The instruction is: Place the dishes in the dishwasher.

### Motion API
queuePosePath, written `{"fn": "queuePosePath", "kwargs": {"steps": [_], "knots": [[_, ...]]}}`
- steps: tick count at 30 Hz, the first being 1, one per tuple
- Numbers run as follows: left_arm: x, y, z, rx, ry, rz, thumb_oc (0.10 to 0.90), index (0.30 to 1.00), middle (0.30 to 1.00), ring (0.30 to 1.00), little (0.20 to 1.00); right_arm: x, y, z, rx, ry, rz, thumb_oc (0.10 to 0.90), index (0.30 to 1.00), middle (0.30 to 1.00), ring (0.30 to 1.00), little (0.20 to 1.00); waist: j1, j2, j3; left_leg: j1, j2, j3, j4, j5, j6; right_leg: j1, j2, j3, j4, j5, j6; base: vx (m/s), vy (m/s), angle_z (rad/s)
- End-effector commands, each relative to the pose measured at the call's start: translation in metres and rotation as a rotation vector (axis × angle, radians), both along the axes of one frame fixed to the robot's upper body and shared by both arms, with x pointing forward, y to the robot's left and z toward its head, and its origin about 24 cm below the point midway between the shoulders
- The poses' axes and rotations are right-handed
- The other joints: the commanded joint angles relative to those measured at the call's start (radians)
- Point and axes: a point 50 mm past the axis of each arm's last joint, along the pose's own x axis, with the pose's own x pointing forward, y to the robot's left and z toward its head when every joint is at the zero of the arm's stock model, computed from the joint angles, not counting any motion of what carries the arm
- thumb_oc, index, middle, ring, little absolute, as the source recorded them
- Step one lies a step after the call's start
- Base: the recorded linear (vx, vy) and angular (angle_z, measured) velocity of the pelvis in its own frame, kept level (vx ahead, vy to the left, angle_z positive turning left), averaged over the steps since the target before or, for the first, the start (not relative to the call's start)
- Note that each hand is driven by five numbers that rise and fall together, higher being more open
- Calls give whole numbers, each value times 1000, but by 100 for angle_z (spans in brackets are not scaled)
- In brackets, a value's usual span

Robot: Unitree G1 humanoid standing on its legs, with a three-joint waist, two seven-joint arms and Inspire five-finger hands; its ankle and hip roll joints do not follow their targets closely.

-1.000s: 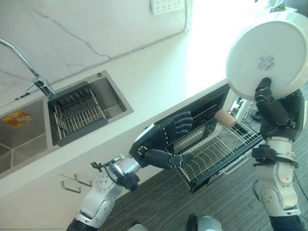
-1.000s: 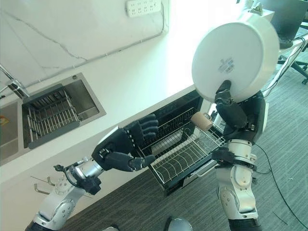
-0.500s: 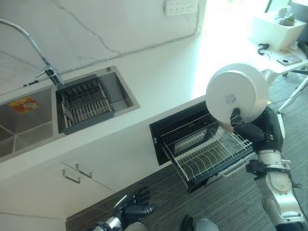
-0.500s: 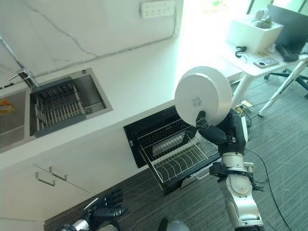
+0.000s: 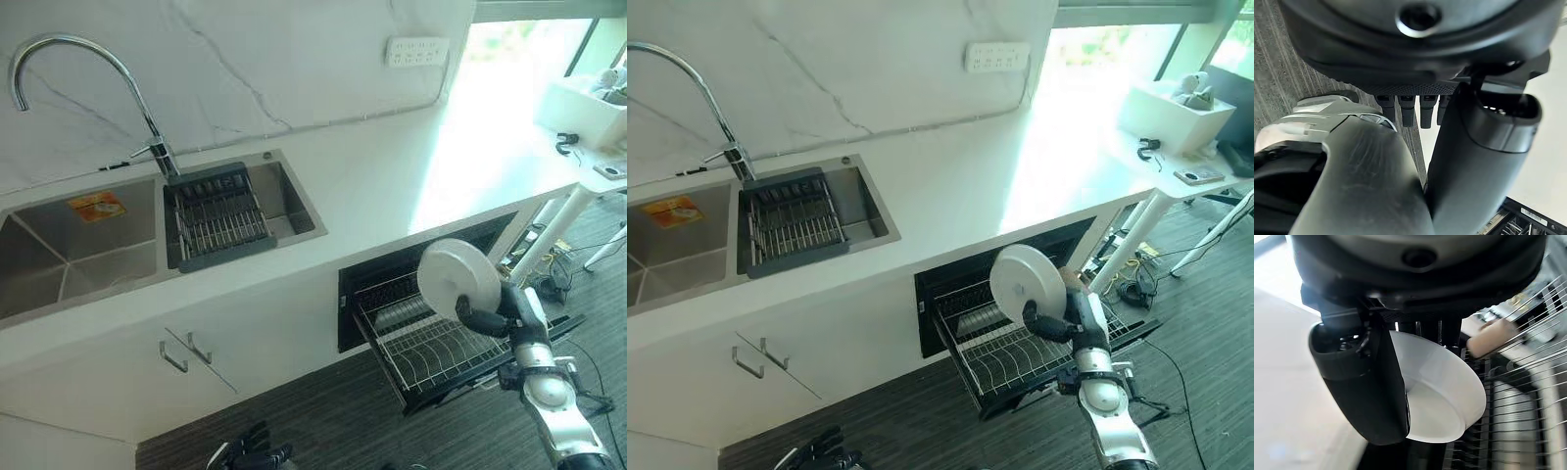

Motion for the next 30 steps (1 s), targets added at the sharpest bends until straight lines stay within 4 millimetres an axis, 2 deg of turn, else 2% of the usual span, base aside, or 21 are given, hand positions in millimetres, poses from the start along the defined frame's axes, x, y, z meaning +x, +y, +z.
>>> {"fn": "queuePosePath", "kwargs": {"steps": [1,3,6,7,8,9,12,14,16,21,22,24,30], "knots": [[-15,0,-2,41,53,-95,800,900,900,900,900,38,-8,70,-58,-359,-28,400,300,300,300,300,3,1,13,1,19,-47,67,-132,-24,123,-37,18,-80,-52,116,28,14,16],[-19,6,-3,51,68,-54,800,900,900,900,900,35,-12,59,-71,-323,-64,400,300,300,300,300,2,6,19,-12,15,-46,67,-118,-8,107,-39,12,-80,-33,107,-62,27,7],[-23,10,-3,56,82,-26,800,900,900,900,900,28,-15,50,-116,-289,-79,400,300,300,300,300,-2,8,17,-3,9,-56,67,-137,-15,117,-39,26,-80,-47,118,21,9,3],[-25,13,-3,58,89,-13,800,900,900,900,900,24,-24,47,-177,-275,-148,400,300,300,300,300,-2,9,21,-13,5,-52,67,-123,-3,108,-43,11,-80,-30,109,-8,12,7],[-26,13,-3,58,93,-11,800,900,900,900,900,24,-26,46,-193,-268,-155,400,300,300,300,300,-1,8,19,-1,2,-61,67,-142,-12,119,-41,23,-80,-46,120,-82,9,8],[-27,13,-3,58,96,-13,800,900,900,900,900,23,-28,44,-230,-255,-168,400,300,300,300,300,2,9,23,-10,2,-54,67,-125,-2,112,-44,9,-80,-29,111,-2,3,10],[-26,13,-4,59,104,-30,800,900,900,900,900,26,-29,42,-315,-227,-165,400,300,300,300,300,12,12,24,-10,-3,-62,67,-128,0,115,-48,1,-80,-29,112,-28,0,8],[-24,11,-4,61,105,-45,800,900,900,900,900,31,-30,45,-508,-221,-186,400,300,300,300,300,23,13,22,-3,-11,-78,67,-148,-8,124,-47,9,-80,-44,123,65,-7,3],[-21,10,-4,63,97,-64,800,900,900,900,900,41,-28,54,-686,-236,-195,400,300,300,300,300,40,18,26,-18,-12,-79,67,-127,1,115,-50,-11,-80,-27,114,-44,7,2],[-14,8,-3,71,86,-80,800,900,900,900,900,55,-22,56,-807,-211,-158,400,300,300,300,300,66,22,28,-27,-21,-97,67,-125,2,116,-51,-22,-80,-30,112,-8,19,10],[-14,8,-3,73,86,-84,800,900,900,900,900,56,-21,56,-830,-214,-148,400,300,300,300,300,74,22,28,-17,-22,-106,67,-143,-7,127,-50,-12,-80,-47,122,64,11,15],[-14,8,-2,79,86,-90,800,900,900,900,900,59,-21,57,-853,-204,-139,400,300,300,300,300,85,23,30,-22,-25,-112,67,-141,-7,130,-53,-20,-80,-47,124,28,21,15],[-17,14,-1,92,108,-91,800,900,900,900,900,73,-22,54,-912,-63,-47,400,300,300,300,300,117,21,37,-35,-33,-127,67,-134,-6,135,-59,-46,-80,-43,124,-1,23,13]]}}
